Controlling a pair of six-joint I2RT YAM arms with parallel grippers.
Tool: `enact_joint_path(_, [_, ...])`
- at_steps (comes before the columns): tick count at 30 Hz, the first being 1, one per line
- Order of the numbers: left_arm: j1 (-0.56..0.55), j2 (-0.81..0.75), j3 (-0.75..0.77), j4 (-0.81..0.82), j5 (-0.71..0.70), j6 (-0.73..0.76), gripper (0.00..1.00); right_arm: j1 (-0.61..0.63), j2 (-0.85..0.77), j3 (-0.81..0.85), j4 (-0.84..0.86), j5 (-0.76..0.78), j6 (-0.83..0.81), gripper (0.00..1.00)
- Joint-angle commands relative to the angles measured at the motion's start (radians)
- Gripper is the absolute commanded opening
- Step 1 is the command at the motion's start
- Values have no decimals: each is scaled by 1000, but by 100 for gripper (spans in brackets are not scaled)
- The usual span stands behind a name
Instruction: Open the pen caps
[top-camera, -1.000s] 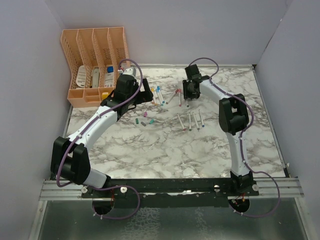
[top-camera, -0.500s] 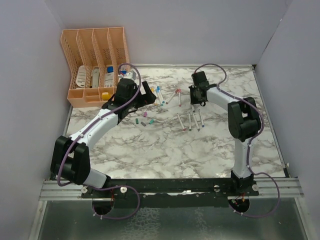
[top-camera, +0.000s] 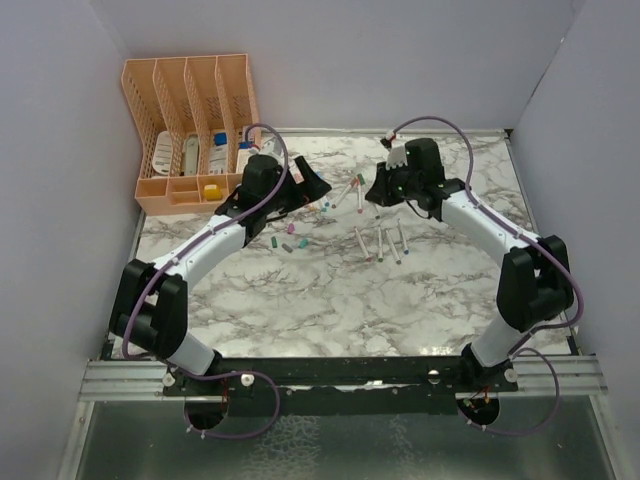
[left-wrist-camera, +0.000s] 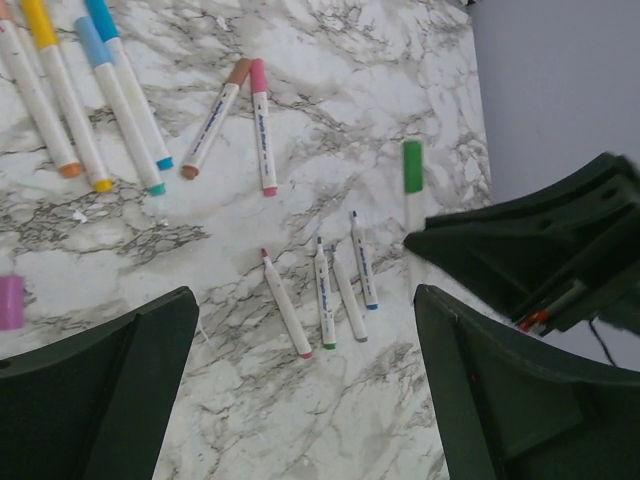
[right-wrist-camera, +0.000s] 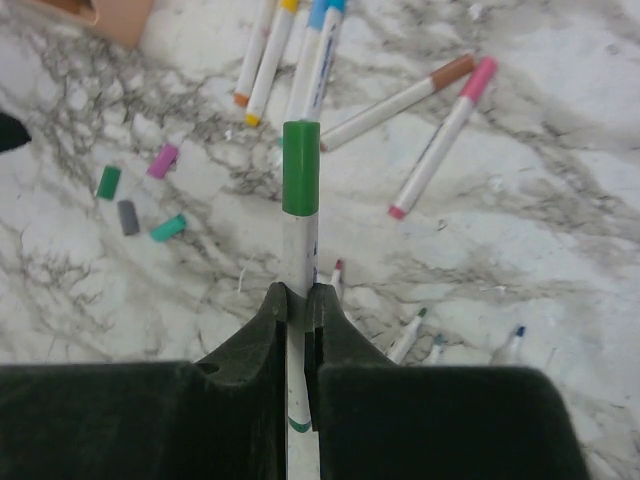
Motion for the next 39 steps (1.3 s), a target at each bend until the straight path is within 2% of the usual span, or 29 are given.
enact_joint_path(1, [-29, 38, 61, 63, 25, -34, 91, 53, -57, -73, 26, -127, 11, 1])
enact_joint_path(8, [-83, 99, 94, 84, 18, -49, 89, 112, -117, -105, 44, -146, 34, 2])
enact_joint_path(21, [-109, 123, 79, 124, 21, -74, 74, 169, -128, -90, 55, -147, 47, 1])
enact_joint_path(31, [-110, 127, 66, 141, 30, -80, 49, 180, -142, -91, 54, -145, 40, 1])
enact_joint_path(39, [-111, 127, 60, 147, 39, -83, 22, 180, -152, -93, 57, -143, 40, 2])
